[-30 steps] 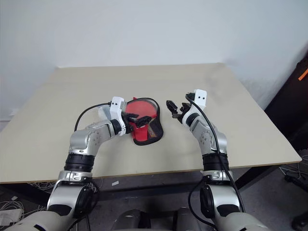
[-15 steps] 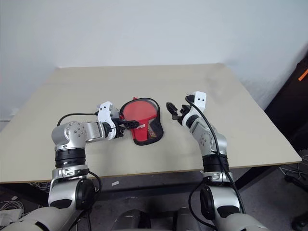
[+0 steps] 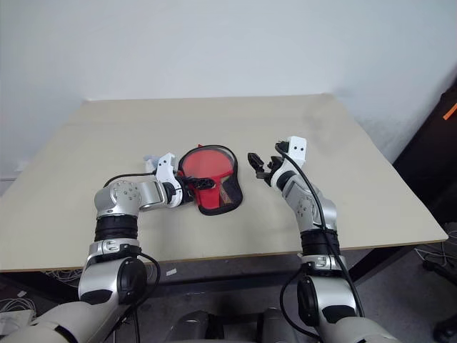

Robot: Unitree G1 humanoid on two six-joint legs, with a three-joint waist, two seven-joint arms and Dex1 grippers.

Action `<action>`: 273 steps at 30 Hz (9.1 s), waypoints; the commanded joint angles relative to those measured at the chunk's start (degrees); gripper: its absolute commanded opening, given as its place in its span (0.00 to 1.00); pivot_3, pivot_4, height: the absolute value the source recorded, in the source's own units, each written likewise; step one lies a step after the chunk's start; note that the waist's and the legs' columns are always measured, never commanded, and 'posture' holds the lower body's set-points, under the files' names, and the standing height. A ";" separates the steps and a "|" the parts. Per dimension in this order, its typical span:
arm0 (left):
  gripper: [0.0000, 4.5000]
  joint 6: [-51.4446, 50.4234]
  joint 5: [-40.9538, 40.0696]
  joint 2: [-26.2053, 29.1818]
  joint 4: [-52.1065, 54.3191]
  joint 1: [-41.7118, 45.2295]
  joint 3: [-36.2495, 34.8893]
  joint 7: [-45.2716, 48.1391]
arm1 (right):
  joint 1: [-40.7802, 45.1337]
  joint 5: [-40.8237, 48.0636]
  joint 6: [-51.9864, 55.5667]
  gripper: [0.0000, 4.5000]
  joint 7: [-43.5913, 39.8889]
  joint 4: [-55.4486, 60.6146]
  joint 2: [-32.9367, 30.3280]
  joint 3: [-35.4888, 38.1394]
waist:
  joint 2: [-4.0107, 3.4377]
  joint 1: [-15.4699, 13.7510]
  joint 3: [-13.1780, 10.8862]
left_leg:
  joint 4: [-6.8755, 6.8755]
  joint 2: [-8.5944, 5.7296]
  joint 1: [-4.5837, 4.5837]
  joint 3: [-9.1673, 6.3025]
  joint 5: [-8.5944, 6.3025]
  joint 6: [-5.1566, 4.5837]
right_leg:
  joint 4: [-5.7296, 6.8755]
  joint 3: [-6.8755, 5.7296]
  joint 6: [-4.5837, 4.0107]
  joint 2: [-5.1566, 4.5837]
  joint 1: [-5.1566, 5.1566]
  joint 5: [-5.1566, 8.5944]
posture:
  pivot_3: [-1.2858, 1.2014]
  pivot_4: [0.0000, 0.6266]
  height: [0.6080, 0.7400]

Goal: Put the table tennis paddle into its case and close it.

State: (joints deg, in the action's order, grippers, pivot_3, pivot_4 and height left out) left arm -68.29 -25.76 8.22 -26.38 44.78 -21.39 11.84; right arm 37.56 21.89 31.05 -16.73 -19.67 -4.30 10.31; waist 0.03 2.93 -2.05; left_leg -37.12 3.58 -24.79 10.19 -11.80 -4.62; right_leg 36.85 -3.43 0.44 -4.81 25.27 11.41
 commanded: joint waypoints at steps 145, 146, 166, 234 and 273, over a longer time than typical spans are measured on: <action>0.84 24.45 10.50 27.21 7.32 -1.99 32.35 40.79 | -4.02 -10.39 6.26 1.00 -14.24 0.43 -2.43 -21.23 | 0.11 0.15 0.04 | 0.23 0.20 0.02 0.04 0.09 0.20 | -0.05 -0.04 -0.12 0.00 0.15 -0.01 | 0.52 0.00 1.00; 0.92 23.77 10.87 27.85 8.46 -1.99 32.54 40.89 | -4.07 -10.40 6.32 1.00 -14.26 0.41 -2.42 -21.15 | 0.12 0.14 0.04 | 0.23 0.20 0.03 0.04 0.09 0.20 | -0.05 -0.03 -0.12 -0.01 0.15 -0.01 | 0.52 0.00 1.00; 0.99 17.28 12.65 18.42 -3.84 -1.75 31.07 35.93 | -2.63 -11.94 5.96 1.00 -14.20 -2.28 -2.67 -20.39 | 0.17 -0.06 0.12 | 0.15 0.14 0.05 0.00 0.08 0.18 | -0.04 -0.13 -0.11 -0.08 0.09 -0.01 | 0.52 0.00 1.00; 0.13 54.55 27.98 2.62 -48.94 31.44 23.46 23.42 | -6.38 -18.94 10.20 0.54 -16.99 -3.50 -4.13 -26.46 | 0.81 -0.13 0.58 | -0.07 0.10 -0.01 -0.69 -0.18 -0.25 | -0.06 -0.45 -0.17 -0.13 0.00 0.01 | 0.52 0.00 1.00; 0.83 70.63 37.74 -6.41 -48.70 25.65 29.46 31.99 | -6.63 -18.28 7.88 0.54 -18.48 -2.00 -4.80 -26.47 | 0.45 -1.34 0.79 | -0.89 0.09 -0.77 -1.32 -0.47 -0.69 | -0.09 -0.92 -0.21 -0.11 0.11 0.07 | 0.52 0.00 1.00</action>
State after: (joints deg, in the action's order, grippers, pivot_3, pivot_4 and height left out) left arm 1.21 12.80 0.86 -77.58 69.35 9.01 42.69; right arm 33.30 4.30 37.17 -34.03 -17.94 -8.16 -14.33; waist 0.48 1.59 -1.26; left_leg -38.01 3.67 -25.56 8.87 -12.26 -5.31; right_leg 36.77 -4.35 0.22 -4.91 25.38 11.47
